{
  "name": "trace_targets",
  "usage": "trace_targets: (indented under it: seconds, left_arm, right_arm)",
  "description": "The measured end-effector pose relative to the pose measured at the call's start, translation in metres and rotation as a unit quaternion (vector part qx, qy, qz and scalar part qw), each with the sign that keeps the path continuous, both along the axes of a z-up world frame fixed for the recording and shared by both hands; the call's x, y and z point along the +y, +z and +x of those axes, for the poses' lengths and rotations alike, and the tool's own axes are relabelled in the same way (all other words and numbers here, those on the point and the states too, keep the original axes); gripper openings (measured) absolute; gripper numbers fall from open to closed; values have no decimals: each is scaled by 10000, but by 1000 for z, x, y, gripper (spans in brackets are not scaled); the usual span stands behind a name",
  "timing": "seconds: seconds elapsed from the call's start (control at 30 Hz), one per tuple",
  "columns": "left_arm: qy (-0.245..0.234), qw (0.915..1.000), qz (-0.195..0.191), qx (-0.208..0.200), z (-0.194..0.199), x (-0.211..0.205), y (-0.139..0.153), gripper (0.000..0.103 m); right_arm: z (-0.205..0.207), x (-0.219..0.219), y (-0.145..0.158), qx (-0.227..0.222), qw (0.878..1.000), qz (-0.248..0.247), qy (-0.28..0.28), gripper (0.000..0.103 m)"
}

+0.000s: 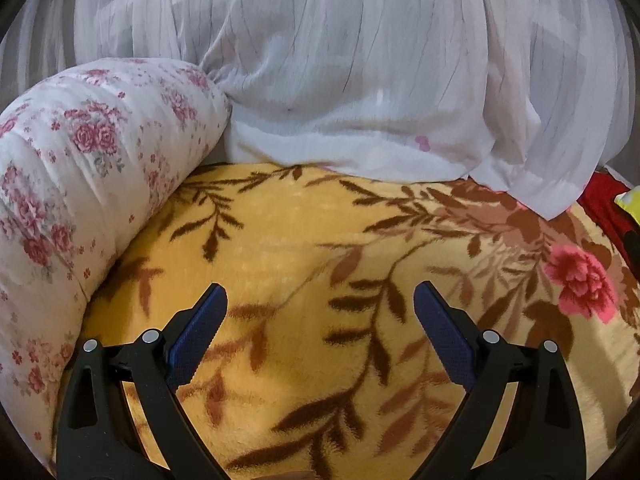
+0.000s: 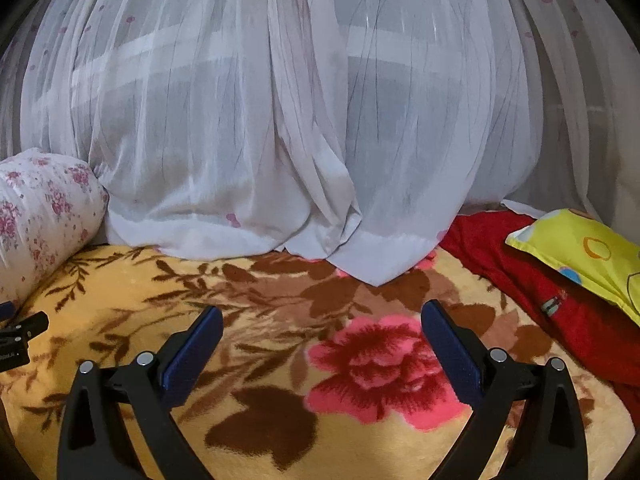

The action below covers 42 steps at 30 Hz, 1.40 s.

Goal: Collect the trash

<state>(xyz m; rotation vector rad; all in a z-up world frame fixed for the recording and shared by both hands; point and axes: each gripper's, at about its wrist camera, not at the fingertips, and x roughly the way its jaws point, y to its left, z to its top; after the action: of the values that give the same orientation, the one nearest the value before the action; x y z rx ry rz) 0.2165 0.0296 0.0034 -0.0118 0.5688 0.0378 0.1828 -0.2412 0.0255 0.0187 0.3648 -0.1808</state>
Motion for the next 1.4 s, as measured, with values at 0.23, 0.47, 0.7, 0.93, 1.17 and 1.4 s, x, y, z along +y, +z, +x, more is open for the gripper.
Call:
trace_targets:
  seconds: [0.23,0.47,0.7,0.93,1.17,1.4]
  left_arm:
    - [-40,10000,-38,33,0,0,-2,92]
    - [-66,9999,-22,115,1,-1,-8,92]
    - [-148,9998,-70,108,0,-2,-9,92]
    - [-216,9997,-65,110,-1,-6,-10,92]
    - [-106,9999,-23,55,0,-3,-10,92]
    - [-123,9999,33,58,0,-2,-10,92]
  right_arm:
    - [0,9,-9,103,9996,-259,67,98]
    - [0,13,-15,198,9992,-311,124,98]
    - [1,14,-14,184,9992,-316,136,98]
    - [0,15,-15,185,9992,-320,121,98]
    - [0,17,-15,203,9990,-358,146,98]
    - [0,18,-16,209,9990,-376,151,98]
